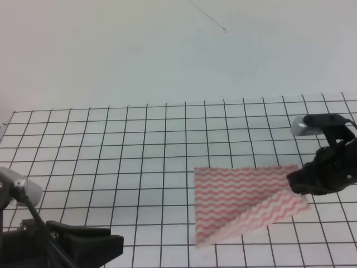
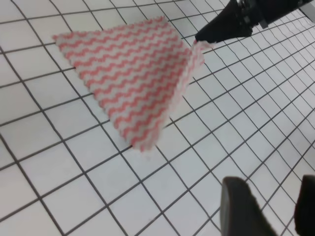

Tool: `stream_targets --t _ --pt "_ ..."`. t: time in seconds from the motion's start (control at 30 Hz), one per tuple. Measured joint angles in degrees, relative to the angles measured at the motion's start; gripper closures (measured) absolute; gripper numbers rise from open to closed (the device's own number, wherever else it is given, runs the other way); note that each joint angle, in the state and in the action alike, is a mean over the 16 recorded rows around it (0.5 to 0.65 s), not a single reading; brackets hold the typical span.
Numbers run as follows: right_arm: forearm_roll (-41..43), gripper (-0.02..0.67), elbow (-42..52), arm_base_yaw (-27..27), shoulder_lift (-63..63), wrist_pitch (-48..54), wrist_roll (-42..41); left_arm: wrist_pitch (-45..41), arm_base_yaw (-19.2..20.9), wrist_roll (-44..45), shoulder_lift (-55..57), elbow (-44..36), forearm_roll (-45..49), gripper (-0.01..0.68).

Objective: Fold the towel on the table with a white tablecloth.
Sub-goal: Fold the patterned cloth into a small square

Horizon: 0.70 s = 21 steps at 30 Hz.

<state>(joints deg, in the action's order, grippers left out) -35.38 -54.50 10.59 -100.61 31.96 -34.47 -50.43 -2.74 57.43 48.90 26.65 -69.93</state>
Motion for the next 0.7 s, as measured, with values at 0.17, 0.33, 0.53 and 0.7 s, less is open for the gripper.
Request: stream_targets --t 0.17,0.33,0.53,0.7 --pt "0.0 0.652 -1.1 -0.3 -1.6 -2.9 1.1 -0.1 0.0 0.0 0.0 0.0 -0.1 0.430" --pt "0.0 0.646 -1.6 -0.5 -3.8 -5.4 1.2 0.1 0.0 -0.1 0.0 0.0 0.2 0.430" --pt "0.0 0.592 -2.2 -0.6 -6.0 -7.2 0.4 1.4 0.0 -0.1 0.1 0.1 1.7 0.430" --pt "0.0 0.498 -2.6 -0.6 -6.2 -8.3 -0.7 2.3 0.0 0.0 1.2 1.0 3.2 0.430"
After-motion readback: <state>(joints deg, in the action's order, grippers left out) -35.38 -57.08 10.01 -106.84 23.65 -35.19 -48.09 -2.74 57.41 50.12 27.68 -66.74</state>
